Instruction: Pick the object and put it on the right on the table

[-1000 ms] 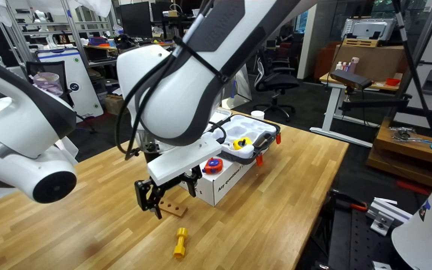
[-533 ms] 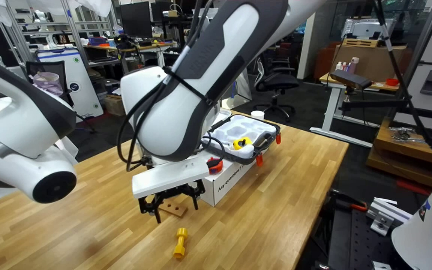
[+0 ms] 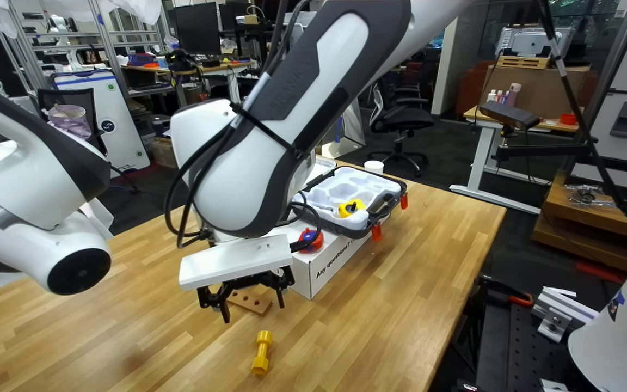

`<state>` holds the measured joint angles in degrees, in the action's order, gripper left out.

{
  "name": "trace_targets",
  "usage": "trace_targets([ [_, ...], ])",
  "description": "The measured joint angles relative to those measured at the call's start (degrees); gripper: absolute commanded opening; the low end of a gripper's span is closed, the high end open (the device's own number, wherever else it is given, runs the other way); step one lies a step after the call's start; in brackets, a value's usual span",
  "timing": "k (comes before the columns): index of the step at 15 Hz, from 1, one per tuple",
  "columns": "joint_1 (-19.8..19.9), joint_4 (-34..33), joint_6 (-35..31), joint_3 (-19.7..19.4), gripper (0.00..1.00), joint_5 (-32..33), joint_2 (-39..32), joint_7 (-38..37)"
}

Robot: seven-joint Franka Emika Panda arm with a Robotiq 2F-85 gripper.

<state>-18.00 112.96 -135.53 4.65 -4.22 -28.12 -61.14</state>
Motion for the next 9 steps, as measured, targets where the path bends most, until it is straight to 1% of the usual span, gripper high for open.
trace_targets([
  [4,0.3,0.0,0.0,-0.2,1.0,-0.3,-0.5,-1.5],
  [9,1.2,-1.4,-1.1,-0.3,1.0,-3.1,-3.6,-1.8],
])
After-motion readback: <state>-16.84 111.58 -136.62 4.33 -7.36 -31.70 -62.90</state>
